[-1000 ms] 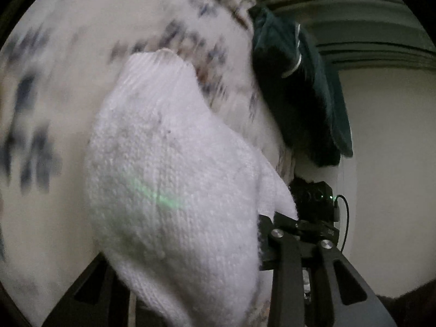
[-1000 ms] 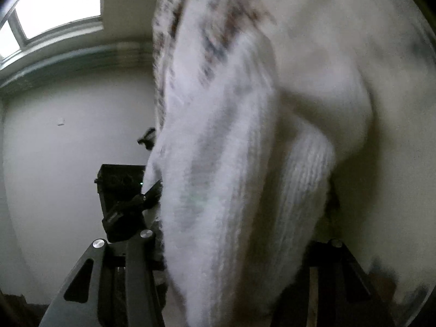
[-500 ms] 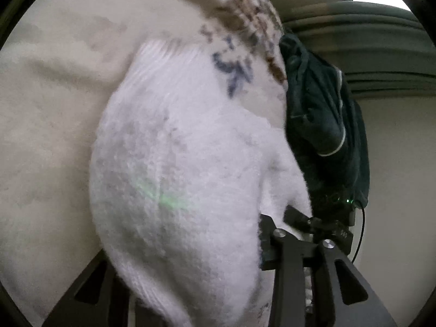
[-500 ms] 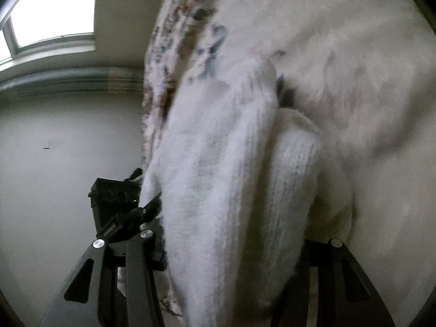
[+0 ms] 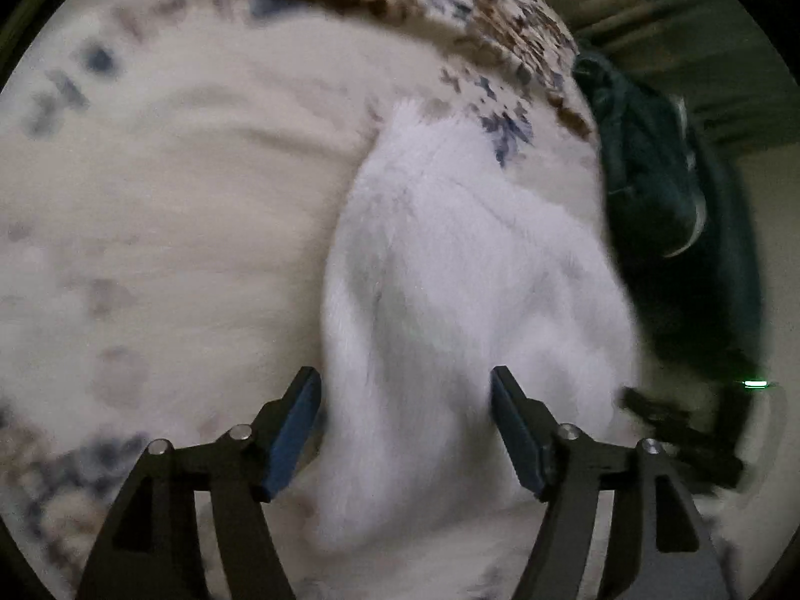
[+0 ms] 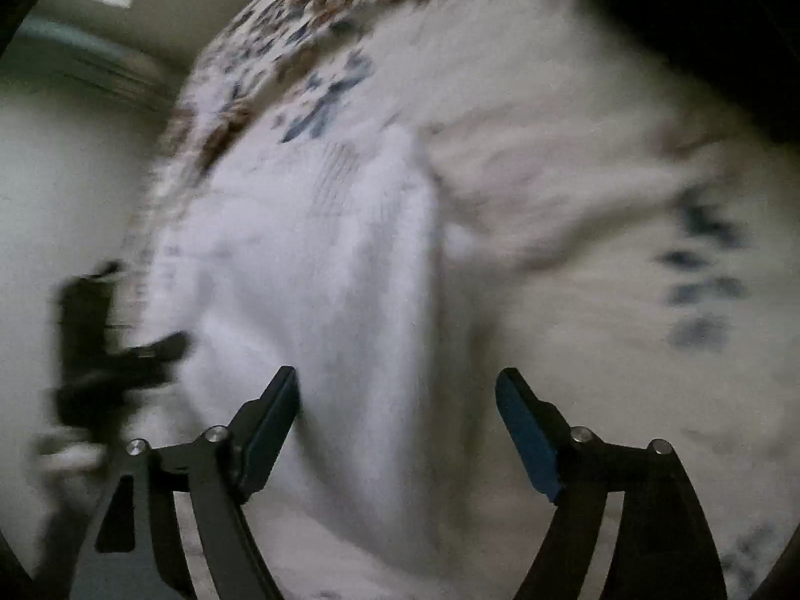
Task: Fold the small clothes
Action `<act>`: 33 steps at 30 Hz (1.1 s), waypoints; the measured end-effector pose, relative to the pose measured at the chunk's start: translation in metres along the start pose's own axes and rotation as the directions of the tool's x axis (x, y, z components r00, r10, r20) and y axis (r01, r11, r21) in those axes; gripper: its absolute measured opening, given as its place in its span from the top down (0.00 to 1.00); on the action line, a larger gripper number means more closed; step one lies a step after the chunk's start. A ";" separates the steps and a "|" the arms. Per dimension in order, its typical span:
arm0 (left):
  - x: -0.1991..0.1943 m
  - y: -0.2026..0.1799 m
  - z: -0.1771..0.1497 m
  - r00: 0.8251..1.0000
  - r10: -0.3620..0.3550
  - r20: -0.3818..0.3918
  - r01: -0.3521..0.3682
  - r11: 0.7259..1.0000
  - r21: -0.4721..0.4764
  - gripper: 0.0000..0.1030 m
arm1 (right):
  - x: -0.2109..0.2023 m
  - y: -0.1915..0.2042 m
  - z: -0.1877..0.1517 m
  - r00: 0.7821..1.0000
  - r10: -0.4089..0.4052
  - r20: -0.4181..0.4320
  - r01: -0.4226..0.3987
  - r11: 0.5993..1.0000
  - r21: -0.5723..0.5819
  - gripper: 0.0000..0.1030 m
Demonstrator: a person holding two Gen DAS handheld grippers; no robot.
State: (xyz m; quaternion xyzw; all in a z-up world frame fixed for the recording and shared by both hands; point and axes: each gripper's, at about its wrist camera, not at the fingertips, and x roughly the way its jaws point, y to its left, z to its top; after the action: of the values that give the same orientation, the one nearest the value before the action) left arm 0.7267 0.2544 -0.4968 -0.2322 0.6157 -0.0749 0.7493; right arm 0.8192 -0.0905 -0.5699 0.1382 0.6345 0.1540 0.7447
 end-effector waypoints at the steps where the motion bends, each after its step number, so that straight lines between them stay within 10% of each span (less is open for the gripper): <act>1: -0.012 -0.016 -0.012 0.993 0.110 0.048 -0.112 0.992 0.050 0.32 | -0.012 0.007 -0.010 0.993 -0.111 0.043 0.111 0.994 -0.002 0.03; 5: -0.045 -0.058 -0.057 0.951 0.263 0.165 -0.288 0.946 0.148 0.00 | -0.047 0.033 -0.056 0.935 -0.327 0.138 0.326 0.945 0.032 0.00; 14: -0.153 -0.121 -0.137 0.874 0.351 0.337 -0.419 0.895 0.154 0.00 | -0.192 0.083 -0.163 0.788 -0.522 0.327 0.530 0.845 0.072 0.00; 27: -0.356 -0.224 -0.291 0.827 0.297 0.478 -0.433 0.878 0.204 0.00 | -0.449 0.176 -0.316 0.732 -0.474 0.489 0.515 0.855 0.057 0.00; 33: -0.445 -0.262 -0.355 0.772 0.267 0.577 -0.439 0.880 0.181 0.00 | -0.567 0.213 -0.397 0.685 -0.431 0.587 0.499 0.865 0.053 0.00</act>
State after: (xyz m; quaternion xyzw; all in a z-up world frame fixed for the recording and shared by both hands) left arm 0.3292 0.1099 -0.0337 -0.0036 0.3953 0.0423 0.9176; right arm 0.3325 -0.1207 -0.0349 -0.0285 0.3807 -0.0548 0.9226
